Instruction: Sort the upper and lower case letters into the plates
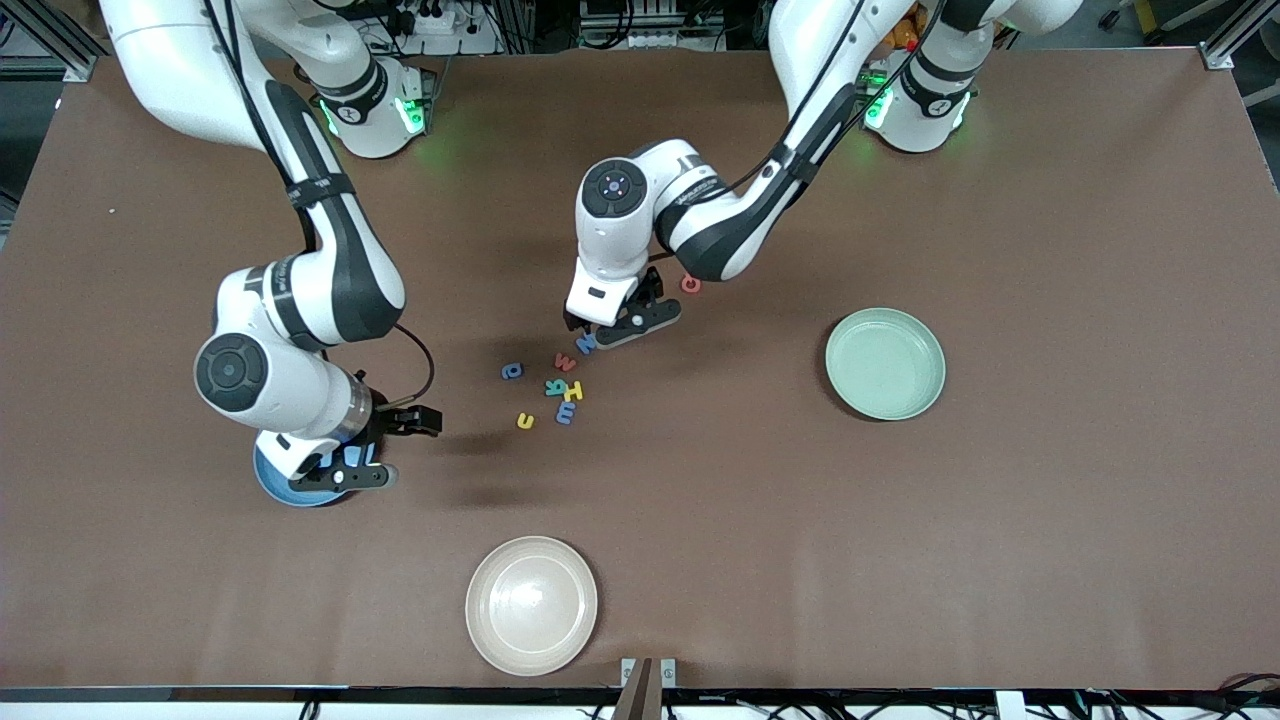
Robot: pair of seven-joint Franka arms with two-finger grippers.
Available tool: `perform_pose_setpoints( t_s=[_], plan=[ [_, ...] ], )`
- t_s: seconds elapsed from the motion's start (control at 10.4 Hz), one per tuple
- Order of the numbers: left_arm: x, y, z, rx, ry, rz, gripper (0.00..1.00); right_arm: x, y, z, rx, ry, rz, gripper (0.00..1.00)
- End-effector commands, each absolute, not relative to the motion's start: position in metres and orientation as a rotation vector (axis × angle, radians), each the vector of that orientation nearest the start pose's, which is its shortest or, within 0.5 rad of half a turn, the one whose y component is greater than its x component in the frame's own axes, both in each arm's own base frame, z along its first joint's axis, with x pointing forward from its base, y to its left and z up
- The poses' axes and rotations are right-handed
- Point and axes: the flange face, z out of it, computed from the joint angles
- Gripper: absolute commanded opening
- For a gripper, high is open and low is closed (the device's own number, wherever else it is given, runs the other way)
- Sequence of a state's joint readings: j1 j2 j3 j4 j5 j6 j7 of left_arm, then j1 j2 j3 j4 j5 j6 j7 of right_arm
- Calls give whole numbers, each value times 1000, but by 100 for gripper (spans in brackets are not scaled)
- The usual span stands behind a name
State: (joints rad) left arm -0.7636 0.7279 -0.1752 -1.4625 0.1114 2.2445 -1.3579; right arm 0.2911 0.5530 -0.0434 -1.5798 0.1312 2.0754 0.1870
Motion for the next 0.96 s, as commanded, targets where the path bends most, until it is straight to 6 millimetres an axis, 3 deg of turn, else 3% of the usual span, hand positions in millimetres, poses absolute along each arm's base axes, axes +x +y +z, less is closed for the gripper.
perform_pose_setpoints(
  t_s=[0.0, 0.1, 0.29, 0.48, 0.67, 0.86],
  plan=[
    [447, -578, 240, -3143, -235, -140, 100, 655, 208, 289, -3066, 133, 163, 100],
    [438, -584, 235, -3128, 127, -153, 100, 654, 210, 288, -3068, 156, 166, 100],
    [441, -581, 229, -3039, 669, -137, 100, 652, 211, 277, -3072, 198, 187, 100],
    [449, -581, 227, -2989, 945, -178, 100, 652, 216, 262, -3075, 311, 195, 100],
    [456, -585, 209, -2909, 1249, -238, 100, 655, 212, 252, -3071, 332, 186, 100],
    [463, -592, 192, -2920, 1285, -286, 100, 655, 214, 248, -3077, 321, 191, 100]
  ],
)
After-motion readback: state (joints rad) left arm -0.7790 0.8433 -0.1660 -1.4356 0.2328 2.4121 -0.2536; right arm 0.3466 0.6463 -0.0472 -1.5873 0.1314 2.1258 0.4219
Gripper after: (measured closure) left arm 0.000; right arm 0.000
